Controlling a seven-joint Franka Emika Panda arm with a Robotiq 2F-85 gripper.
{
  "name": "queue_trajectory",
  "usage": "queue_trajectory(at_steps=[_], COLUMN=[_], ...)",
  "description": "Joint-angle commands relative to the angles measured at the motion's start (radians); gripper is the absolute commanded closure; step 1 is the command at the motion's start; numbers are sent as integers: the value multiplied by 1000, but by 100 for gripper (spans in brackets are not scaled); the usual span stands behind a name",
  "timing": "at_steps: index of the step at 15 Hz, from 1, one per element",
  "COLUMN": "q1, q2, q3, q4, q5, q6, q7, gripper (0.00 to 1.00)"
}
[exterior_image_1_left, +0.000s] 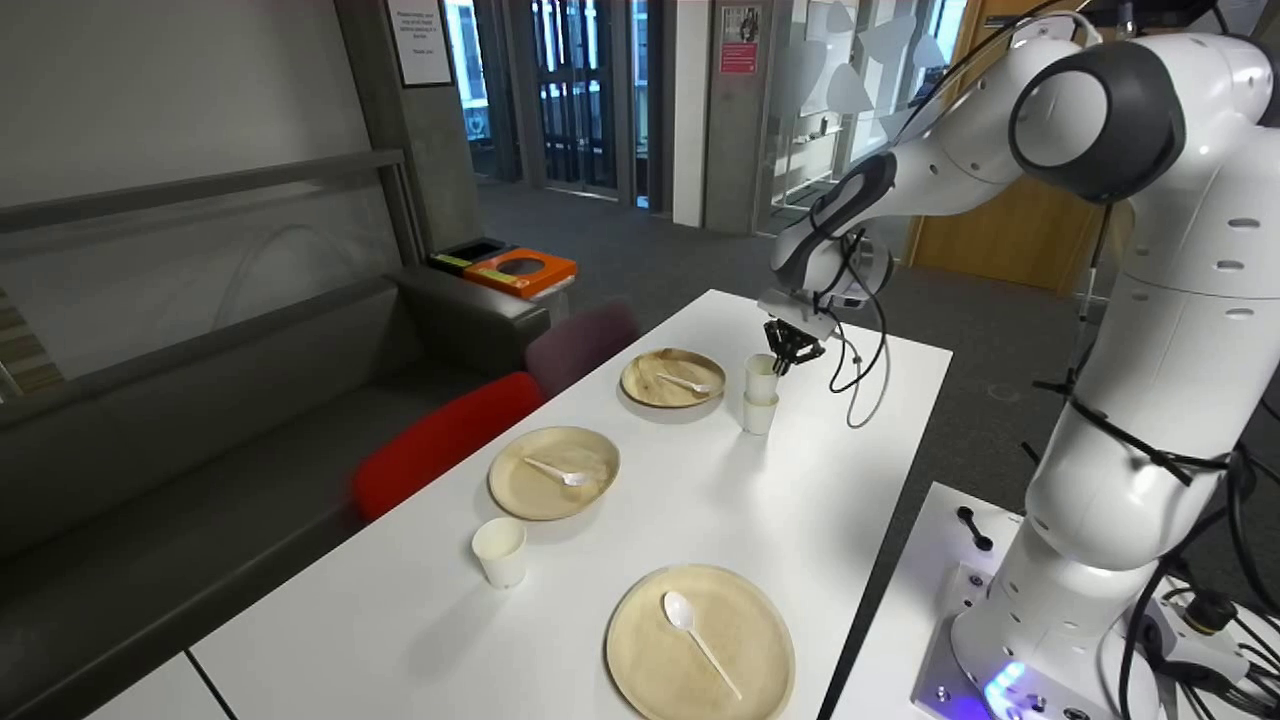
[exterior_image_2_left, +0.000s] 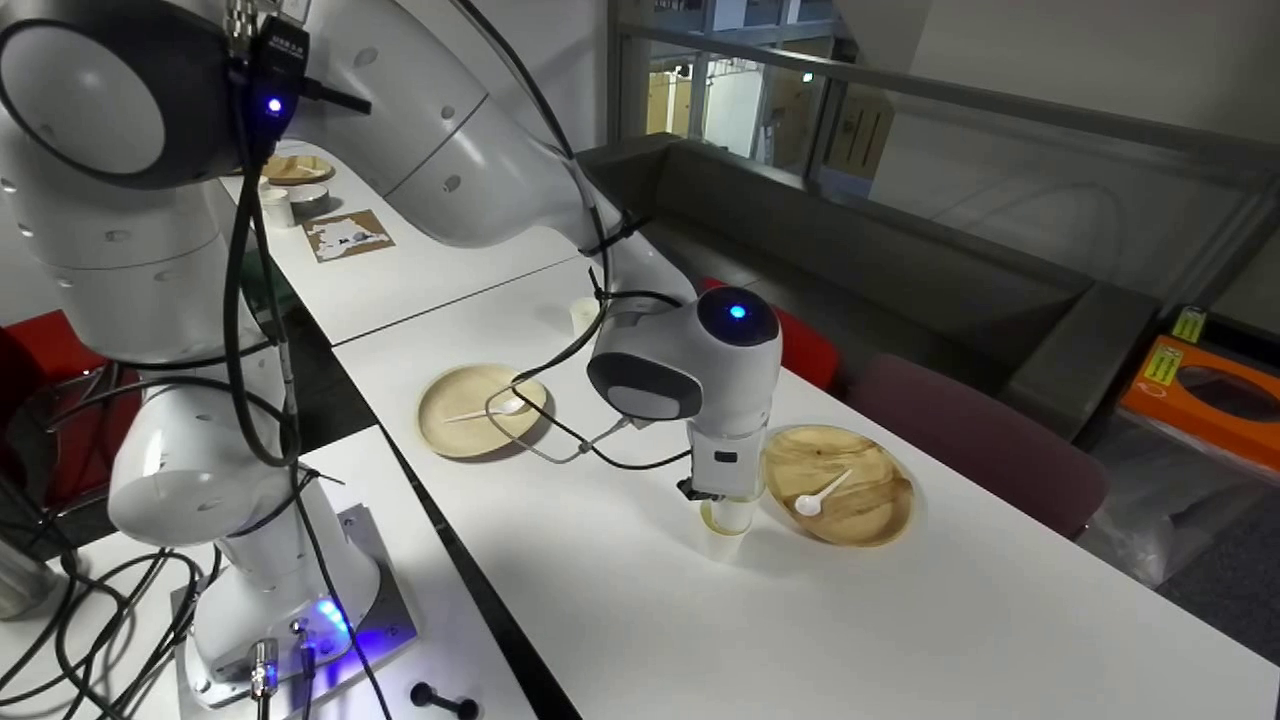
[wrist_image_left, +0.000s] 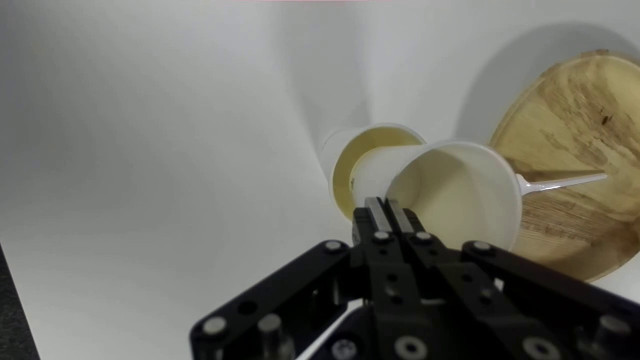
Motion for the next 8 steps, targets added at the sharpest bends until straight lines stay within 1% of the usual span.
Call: queue_trajectory(at_steps=[1,7,8], q1=[9,15,15], q2=[17,37,41], q3=[-9,-6,-6], q4=[36,45,47], q5=[-10,2,4], q6=[-45,-65,-72], q7=[21,10,8], gripper=[99,99,92])
